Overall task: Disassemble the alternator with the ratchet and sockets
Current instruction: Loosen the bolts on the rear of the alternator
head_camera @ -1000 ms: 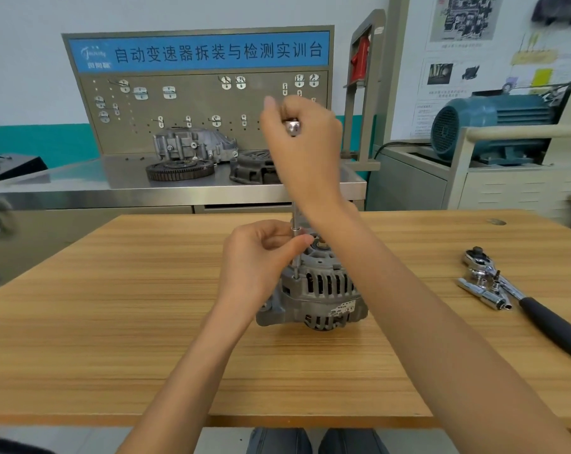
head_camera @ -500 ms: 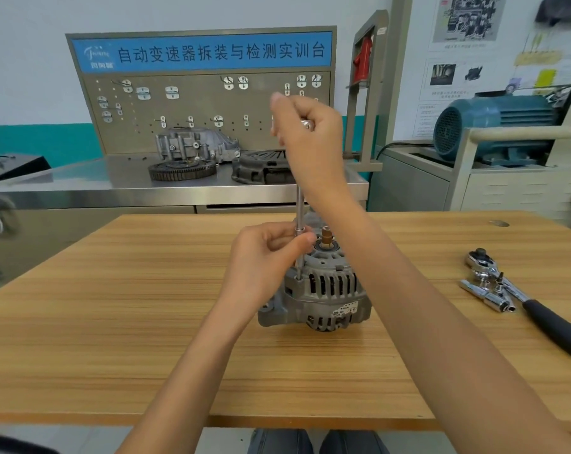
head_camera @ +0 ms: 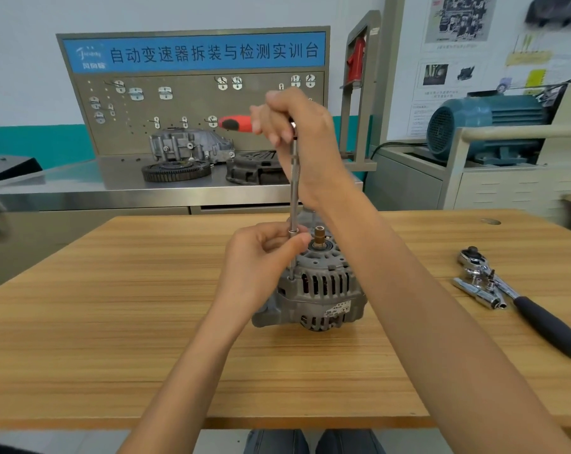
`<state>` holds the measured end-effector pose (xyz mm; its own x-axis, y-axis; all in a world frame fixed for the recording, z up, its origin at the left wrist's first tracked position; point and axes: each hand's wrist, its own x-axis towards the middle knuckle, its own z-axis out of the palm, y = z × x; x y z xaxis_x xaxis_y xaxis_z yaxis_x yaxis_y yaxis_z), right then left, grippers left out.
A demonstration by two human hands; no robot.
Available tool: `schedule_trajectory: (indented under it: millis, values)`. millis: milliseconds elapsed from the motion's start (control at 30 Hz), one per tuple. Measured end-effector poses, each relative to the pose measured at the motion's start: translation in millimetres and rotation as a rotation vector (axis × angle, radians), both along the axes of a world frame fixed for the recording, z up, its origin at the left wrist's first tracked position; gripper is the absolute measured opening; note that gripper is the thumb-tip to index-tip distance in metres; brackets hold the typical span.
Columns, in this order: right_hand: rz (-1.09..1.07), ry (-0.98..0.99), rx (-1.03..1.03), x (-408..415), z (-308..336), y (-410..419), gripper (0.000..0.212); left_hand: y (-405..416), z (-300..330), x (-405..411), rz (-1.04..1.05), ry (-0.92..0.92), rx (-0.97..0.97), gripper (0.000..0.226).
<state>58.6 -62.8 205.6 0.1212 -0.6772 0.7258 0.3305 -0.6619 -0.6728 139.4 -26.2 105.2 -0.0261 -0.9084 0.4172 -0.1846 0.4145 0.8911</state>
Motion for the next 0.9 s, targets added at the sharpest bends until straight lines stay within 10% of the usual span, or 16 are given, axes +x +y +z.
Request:
schedule_trajectory:
  millis: [233,533,633,800,900]
  values:
    - [-1.218,0.35,-0.364,10,-15,0,0.038,-3,-3,-2,0.076,-0.052,-0.048,0.009]
    - [-0.031,-0.025,-0.004,-10,-2,3,0.057,2,-1,-2,-0.013,-0.043,-0.057,0.012]
    - [-0.233,-0.041,-0.053,-9,-6,1,0.053,0,-3,-2,0.018,-0.035,-0.065,0.009]
    - [-1.182,0.359,-0.378,5,-13,5,0.044,-5,-8,-3,0.089,-0.003,-0.072,0.018]
    - [-0.936,0.311,-0.354,2,-9,2,0.05,-5,-7,-2,0.082,0.003,-0.07,0.009]
